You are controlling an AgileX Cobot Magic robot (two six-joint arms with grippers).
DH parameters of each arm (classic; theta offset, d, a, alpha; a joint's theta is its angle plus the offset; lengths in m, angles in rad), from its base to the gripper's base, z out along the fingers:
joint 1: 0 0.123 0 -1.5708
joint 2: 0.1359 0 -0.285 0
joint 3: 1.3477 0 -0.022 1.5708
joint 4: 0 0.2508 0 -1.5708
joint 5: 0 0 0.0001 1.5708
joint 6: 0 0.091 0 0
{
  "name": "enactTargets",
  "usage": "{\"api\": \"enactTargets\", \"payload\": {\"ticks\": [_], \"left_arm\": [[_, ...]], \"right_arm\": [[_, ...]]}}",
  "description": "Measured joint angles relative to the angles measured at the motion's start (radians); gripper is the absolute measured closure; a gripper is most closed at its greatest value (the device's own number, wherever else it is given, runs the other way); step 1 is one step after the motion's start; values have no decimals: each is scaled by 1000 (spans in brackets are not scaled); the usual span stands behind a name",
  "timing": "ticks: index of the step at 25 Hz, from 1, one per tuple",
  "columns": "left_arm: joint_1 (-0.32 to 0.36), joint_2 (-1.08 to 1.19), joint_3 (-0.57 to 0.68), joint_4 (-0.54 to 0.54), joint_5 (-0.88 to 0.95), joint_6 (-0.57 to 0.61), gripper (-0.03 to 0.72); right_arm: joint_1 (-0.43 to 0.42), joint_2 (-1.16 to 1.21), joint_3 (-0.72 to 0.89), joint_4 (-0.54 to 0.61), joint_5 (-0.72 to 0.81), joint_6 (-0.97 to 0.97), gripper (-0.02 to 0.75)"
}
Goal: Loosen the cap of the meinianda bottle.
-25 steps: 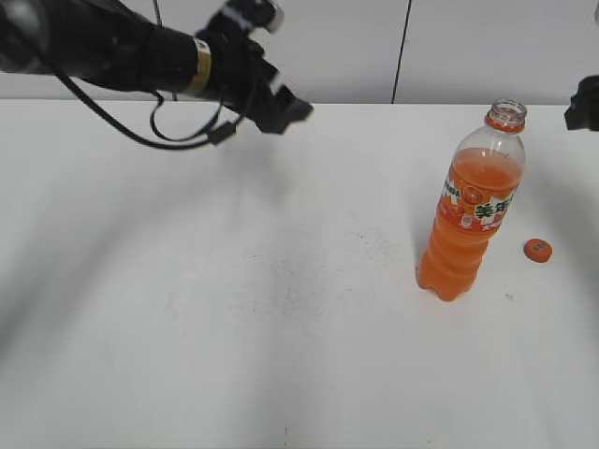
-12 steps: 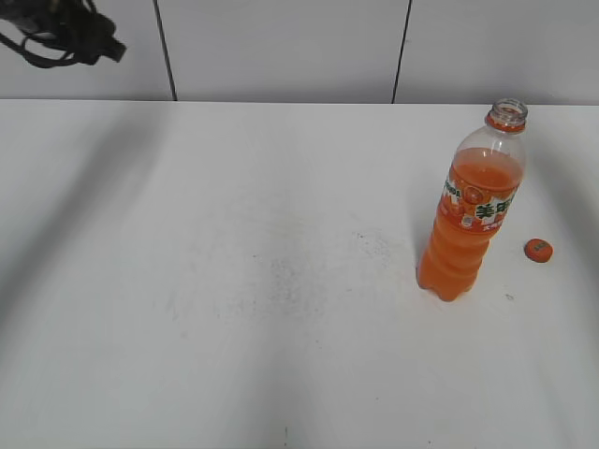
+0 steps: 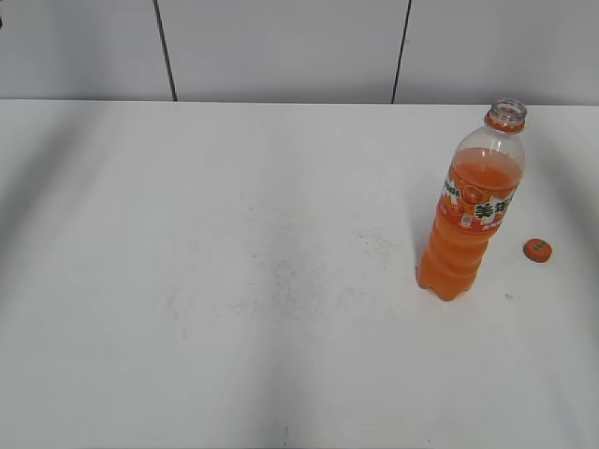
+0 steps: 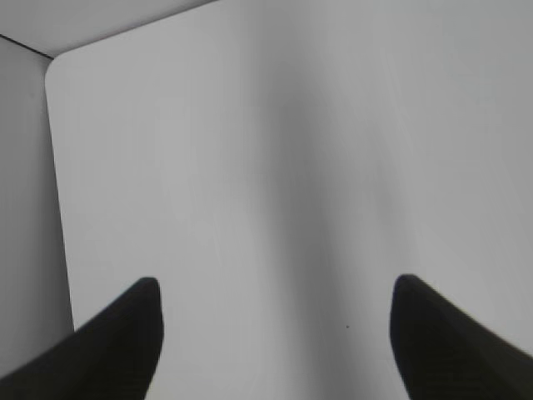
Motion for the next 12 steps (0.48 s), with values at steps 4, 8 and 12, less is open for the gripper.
{"api": "enactTargets", "payload": {"ticks": [4, 8, 12], "left_arm": [[4, -104, 15, -65, 16, 3, 175], [4, -257, 173, -89, 14, 9, 176], [4, -459, 447, -121, 13, 24, 176]], "right_arm": [[0, -59, -13, 34, 34, 0, 153], [0, -199, 98, 75, 34, -48, 153], [0, -389, 363, 99, 34, -87, 153]]}}
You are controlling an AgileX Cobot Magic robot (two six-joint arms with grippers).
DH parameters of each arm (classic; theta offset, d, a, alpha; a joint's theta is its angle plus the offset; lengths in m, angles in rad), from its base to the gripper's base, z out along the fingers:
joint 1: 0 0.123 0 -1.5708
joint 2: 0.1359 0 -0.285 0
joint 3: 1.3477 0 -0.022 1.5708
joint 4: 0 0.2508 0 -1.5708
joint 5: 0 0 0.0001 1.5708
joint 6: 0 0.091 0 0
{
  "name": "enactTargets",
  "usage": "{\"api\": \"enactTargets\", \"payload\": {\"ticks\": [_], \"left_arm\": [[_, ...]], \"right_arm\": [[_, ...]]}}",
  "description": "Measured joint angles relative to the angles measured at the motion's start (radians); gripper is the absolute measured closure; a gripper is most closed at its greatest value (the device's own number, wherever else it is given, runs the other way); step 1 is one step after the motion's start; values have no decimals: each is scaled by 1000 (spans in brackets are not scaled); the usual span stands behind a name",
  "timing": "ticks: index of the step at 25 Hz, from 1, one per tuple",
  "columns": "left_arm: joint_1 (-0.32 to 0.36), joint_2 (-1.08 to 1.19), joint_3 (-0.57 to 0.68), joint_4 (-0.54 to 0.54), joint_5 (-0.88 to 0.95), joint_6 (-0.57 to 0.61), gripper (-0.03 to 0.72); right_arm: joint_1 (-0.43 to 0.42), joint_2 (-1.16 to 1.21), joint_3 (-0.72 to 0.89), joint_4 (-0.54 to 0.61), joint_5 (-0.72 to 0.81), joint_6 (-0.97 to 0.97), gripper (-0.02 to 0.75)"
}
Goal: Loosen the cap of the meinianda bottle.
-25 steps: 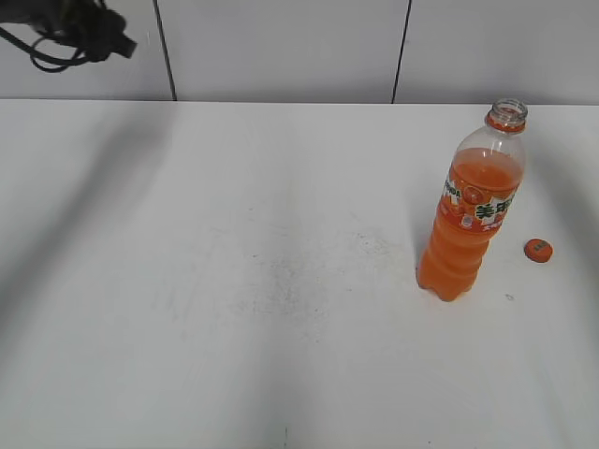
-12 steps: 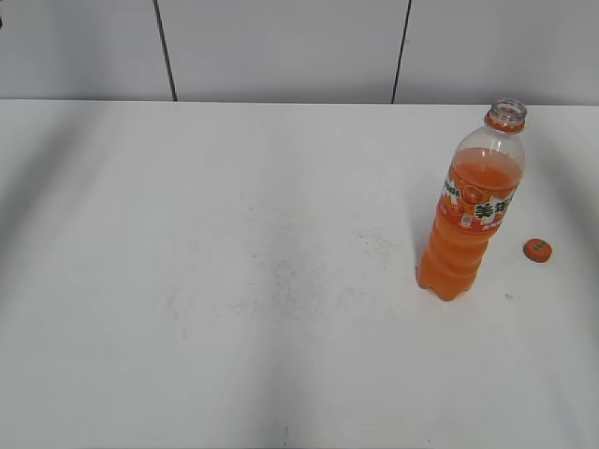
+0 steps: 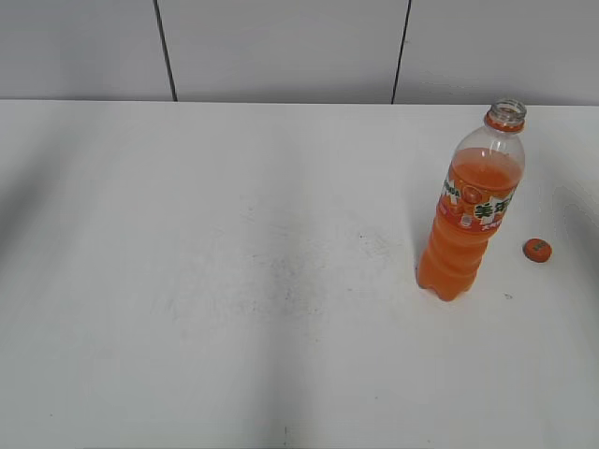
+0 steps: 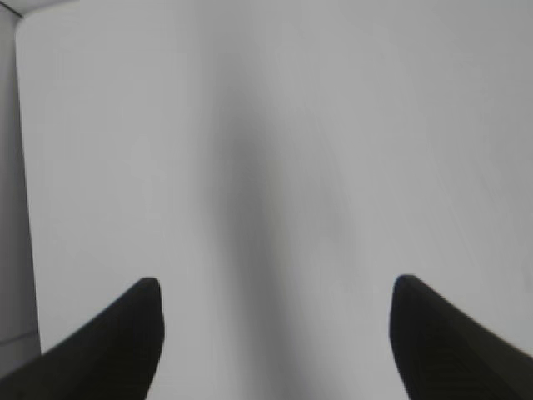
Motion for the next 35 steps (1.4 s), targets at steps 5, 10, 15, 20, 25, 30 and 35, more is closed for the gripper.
{"api": "enactTargets", "payload": {"ticks": [5, 10, 15, 20, 25, 30, 35], "left_arm": [[0, -289, 321, -29, -96, 4, 179], [0, -547, 548, -47, -134, 5, 179], [0, -772, 704, -101, -179, 5, 179], [0, -920, 826, -121, -166, 5, 179], [0, -1030, 904, -133, -165, 2, 179], [0, -1098, 904, -135, -173, 2, 179], [0, -1206, 904, -136, -173, 1, 180]], "right_arm": [[0, -263, 398, 48, -50, -21, 153], [0, -458, 651, 53, -90, -32, 153], [0, -590, 796, 61, -128, -40, 153], [1, -655, 940, 74, -143, -41, 172], [1, -730, 1022, 92, -164, -41, 201], [1, -762, 1025, 96, -167, -41, 217], [1, -803, 1025, 125, -167, -95, 217]]}}
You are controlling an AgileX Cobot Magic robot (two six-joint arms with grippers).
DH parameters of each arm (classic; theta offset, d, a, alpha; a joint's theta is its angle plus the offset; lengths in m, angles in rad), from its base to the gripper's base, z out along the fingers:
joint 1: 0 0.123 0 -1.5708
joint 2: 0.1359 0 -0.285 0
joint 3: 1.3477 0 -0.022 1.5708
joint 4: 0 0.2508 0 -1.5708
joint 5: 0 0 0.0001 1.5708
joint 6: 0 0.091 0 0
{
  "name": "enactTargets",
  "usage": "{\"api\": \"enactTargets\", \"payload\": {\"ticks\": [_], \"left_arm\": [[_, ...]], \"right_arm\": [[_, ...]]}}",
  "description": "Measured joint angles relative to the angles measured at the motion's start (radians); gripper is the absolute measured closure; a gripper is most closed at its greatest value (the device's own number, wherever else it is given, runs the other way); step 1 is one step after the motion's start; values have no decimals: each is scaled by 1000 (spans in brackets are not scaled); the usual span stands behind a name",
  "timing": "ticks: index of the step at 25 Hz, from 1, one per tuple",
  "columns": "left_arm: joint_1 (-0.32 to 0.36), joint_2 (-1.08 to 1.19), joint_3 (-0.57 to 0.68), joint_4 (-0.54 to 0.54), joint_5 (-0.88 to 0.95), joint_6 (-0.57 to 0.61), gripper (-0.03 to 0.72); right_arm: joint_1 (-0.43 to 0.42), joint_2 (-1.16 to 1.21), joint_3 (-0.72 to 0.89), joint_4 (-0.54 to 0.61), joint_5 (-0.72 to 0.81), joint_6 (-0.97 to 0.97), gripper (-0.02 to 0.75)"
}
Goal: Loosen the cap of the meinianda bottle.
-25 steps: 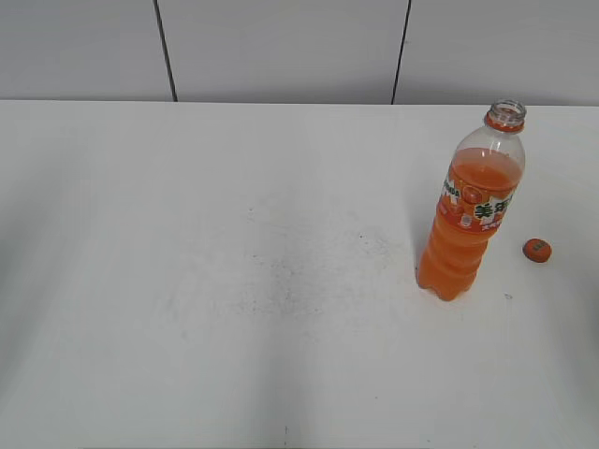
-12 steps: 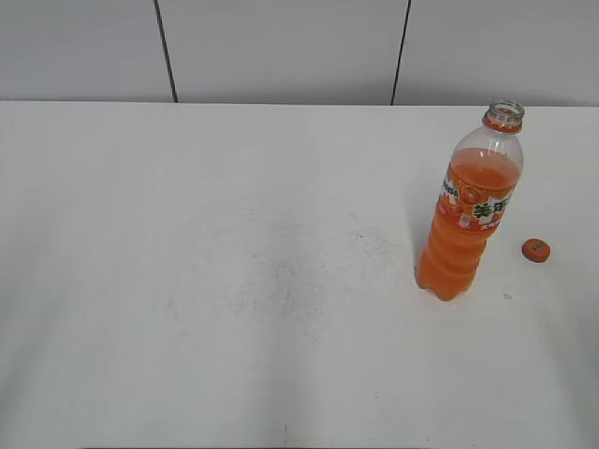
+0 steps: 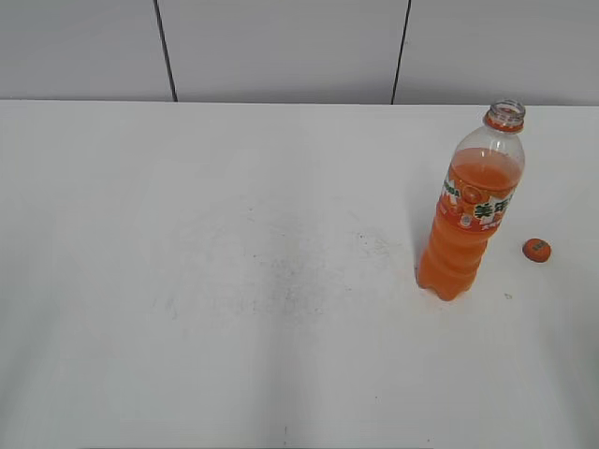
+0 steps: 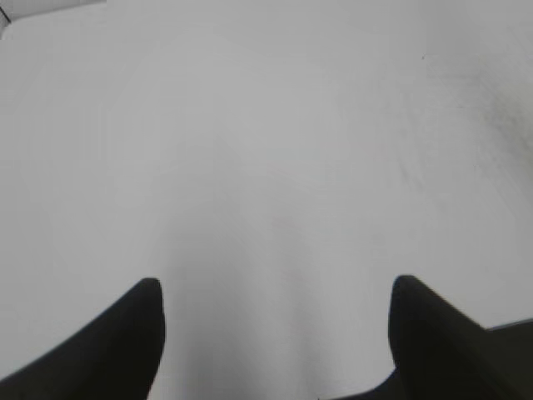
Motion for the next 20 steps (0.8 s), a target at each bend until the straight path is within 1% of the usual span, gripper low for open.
{"api": "enactTargets", "payload": {"ticks": [4, 12, 16, 20], "left_arm": [[0, -82, 0, 0, 0, 0, 180], [0, -209, 0, 1, 1, -3, 180], [0, -211, 0, 2, 2, -10, 180], [0, -213, 1, 18, 2, -46, 180]], "right_arm": [[0, -91, 0, 10, 1, -20, 218], [0, -362, 0, 5, 2, -14, 220], [0, -500, 1, -35, -3, 68, 220], [0, -528, 3, -100, -14, 181, 220]]}}
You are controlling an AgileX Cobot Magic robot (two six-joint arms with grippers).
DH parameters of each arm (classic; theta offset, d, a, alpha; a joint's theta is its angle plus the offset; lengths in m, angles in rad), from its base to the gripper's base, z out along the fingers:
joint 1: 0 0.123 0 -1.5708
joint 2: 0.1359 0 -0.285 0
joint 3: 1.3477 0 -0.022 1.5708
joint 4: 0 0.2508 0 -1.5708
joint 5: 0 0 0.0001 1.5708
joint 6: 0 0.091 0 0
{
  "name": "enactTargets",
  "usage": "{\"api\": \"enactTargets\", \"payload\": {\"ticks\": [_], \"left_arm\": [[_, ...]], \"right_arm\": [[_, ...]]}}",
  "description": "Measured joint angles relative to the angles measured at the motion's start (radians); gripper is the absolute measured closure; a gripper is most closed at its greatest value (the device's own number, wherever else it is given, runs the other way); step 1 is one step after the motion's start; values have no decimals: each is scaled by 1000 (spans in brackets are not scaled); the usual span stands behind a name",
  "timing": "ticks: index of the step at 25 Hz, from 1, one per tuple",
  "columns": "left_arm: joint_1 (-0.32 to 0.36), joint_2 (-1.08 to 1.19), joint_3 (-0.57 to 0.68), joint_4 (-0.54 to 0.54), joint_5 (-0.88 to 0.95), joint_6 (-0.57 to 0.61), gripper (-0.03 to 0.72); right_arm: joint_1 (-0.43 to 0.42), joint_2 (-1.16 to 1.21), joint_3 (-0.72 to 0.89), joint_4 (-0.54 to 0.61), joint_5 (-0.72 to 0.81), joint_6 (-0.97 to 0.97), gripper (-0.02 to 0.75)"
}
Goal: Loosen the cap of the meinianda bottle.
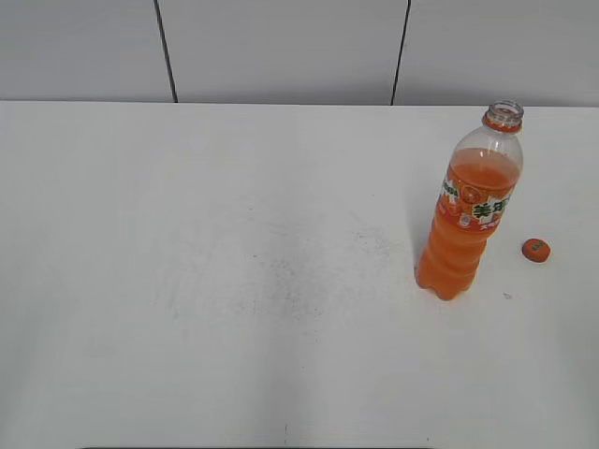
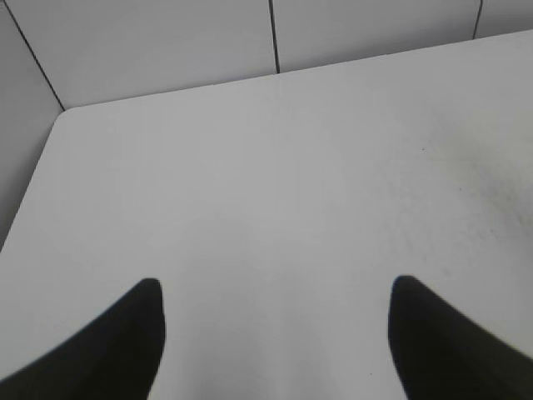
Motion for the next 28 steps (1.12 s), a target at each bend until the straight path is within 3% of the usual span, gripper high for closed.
{"api": "enactTargets", "payload": {"ticks": [17, 28], "left_arm": [[0, 0, 0, 13, 0, -11, 188], [0, 0, 0, 13, 0, -11, 200]], "right_arm": [[125, 0, 0, -21, -4, 32, 220], [128, -1, 0, -21, -4, 34, 220]]}}
